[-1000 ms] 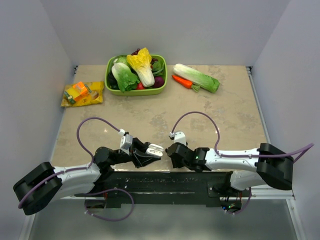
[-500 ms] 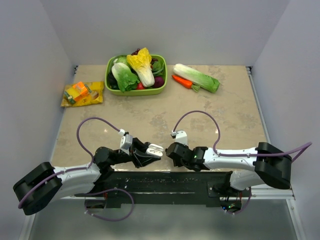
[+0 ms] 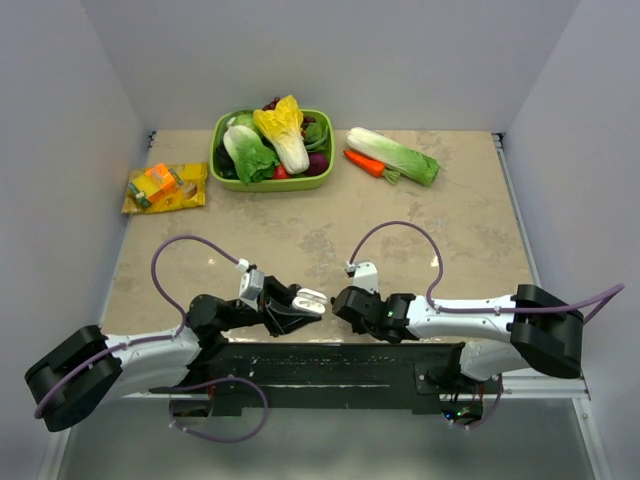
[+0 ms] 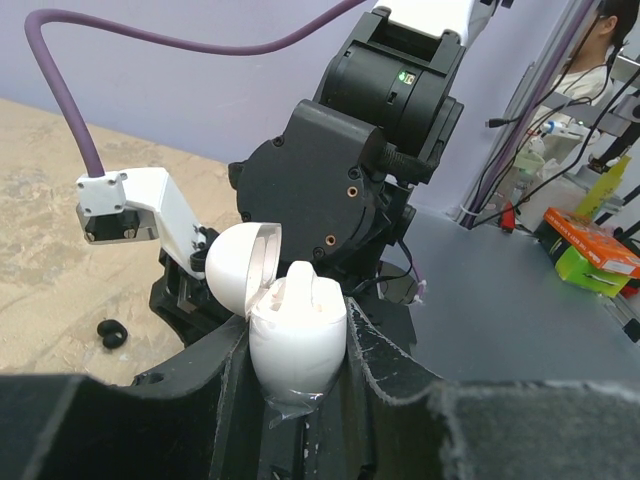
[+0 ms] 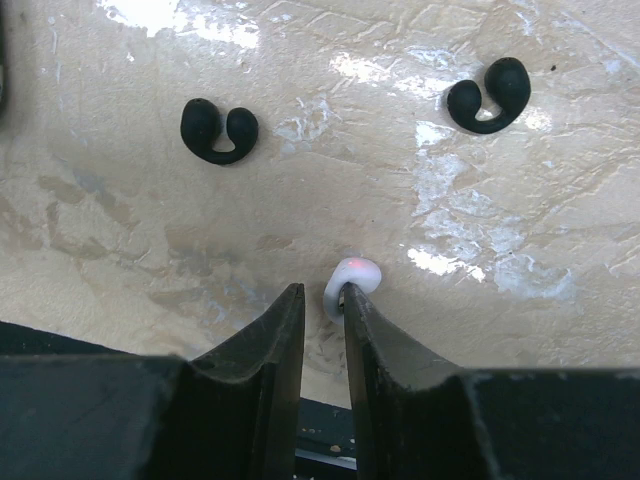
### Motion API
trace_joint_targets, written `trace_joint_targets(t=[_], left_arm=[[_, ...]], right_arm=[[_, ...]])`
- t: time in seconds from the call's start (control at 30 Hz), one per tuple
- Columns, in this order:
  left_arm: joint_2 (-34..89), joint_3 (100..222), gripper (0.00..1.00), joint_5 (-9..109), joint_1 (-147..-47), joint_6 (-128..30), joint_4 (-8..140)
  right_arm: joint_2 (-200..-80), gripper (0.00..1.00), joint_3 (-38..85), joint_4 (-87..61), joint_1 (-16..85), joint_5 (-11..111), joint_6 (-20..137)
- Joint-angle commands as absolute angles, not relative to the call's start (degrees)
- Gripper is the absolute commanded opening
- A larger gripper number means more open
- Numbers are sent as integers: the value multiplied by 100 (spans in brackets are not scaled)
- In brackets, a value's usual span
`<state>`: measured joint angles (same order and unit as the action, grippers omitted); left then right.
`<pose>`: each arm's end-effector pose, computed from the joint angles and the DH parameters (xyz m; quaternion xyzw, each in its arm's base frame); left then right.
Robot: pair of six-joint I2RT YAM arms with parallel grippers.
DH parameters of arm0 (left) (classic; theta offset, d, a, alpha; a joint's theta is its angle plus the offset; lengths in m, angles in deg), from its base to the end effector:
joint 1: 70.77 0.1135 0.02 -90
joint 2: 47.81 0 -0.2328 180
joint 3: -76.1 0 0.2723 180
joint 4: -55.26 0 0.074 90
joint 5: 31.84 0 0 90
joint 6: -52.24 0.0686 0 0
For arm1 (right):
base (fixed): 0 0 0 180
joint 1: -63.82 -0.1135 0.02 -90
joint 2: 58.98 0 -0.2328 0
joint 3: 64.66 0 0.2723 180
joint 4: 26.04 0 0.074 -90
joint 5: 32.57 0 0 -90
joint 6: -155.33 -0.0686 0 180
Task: Insert the wireless bluetooth earbuds into the charging case
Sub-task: Pick up the earbud from the center of the board.
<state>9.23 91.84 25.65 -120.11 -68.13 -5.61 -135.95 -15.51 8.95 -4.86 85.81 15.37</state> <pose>0.1168 -0.1925 0.1733 0.3168 0.5083 -0.6265 0.4987 0.1284 0.2394 0.0937 -0.0964 0.9391 0.0744 0.3212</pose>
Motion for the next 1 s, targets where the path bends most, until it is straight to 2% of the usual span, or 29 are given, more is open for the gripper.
trace_joint_targets(t=[0.0, 0.27, 0.5, 0.67, 0.97], left_arm=[[835, 9024, 0, 2661, -12069, -6712, -4055], [835, 9015, 0, 2670, -12086, -6711, -4055], [827, 9006, 0, 2670, -12086, -6703, -4064], [818, 8980, 0, 2687, -12095, -6676, -4064], [827, 8980, 0, 2775, -12104, -6633, -4064]], right_arm=[[-13589, 24, -1502, 1376, -508, 8881, 1277], [-13597, 16, -1511, 1455, -535, 8924, 1198], [-13554, 0, -1511, 1473, -543, 8925, 1189], [-13238, 0, -1467, 1648, -561, 9003, 1207], [-11850, 0, -870, 2140, -570, 8846, 1881]])
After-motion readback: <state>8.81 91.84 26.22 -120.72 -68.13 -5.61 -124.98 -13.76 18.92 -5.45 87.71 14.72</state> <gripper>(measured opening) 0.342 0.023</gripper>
